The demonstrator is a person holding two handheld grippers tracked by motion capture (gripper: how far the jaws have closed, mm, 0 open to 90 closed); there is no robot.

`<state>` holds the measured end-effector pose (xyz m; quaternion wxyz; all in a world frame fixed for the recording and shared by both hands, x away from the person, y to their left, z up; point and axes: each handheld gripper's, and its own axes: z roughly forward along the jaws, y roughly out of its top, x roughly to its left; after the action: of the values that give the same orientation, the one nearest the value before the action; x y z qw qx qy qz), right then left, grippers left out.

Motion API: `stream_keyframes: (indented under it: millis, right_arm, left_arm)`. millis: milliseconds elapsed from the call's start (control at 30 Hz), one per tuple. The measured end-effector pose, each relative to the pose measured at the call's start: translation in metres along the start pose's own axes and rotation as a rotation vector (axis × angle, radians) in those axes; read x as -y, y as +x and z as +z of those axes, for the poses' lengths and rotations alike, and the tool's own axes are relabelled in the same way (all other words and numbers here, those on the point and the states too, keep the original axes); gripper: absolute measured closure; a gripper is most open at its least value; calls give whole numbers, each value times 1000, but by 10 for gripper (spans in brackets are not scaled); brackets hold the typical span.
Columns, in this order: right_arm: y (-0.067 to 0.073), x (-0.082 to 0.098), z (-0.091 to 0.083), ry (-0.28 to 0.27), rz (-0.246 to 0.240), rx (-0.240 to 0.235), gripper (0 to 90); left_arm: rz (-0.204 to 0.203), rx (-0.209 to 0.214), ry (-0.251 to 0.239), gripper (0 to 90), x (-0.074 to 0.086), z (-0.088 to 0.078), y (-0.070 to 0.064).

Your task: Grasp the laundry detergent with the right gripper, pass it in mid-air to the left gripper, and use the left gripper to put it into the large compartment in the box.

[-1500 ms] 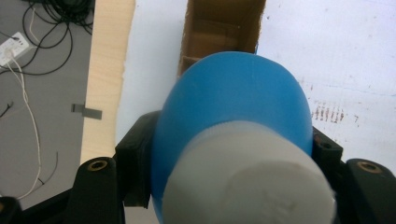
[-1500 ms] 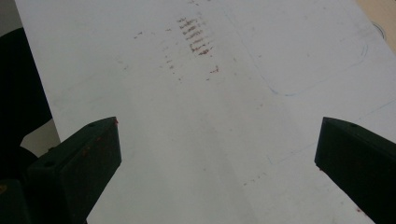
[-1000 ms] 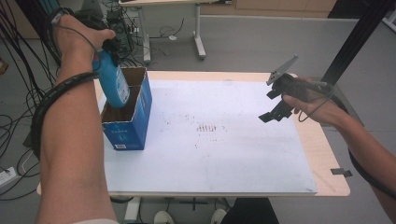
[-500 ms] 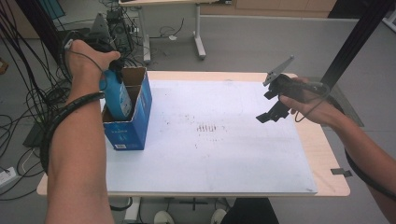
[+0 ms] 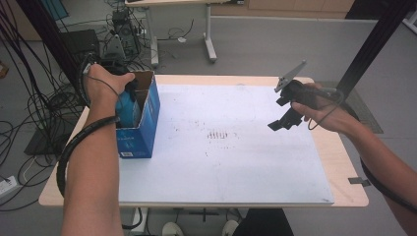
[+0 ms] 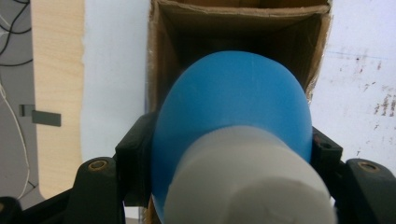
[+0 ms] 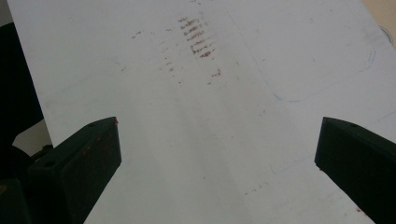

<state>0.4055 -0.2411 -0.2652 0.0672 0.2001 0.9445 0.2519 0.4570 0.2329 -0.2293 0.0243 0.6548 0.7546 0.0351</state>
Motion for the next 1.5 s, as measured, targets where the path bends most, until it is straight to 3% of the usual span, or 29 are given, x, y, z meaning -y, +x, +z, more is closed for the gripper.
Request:
stream_keyframes:
  millis: [267,833,1500]
  right_arm:
    - [0,1,1,1,1,4,3]
    - [-2,7,1,-5,4,8,3]
    - [-3,5,0,4,-1,24,3]
  left_arm:
    - [14,-8,7,358,1,23,-5]
    - [21,-10,37,357,3,51,-5]
    - [28,-10,32,356,0,53,-6]
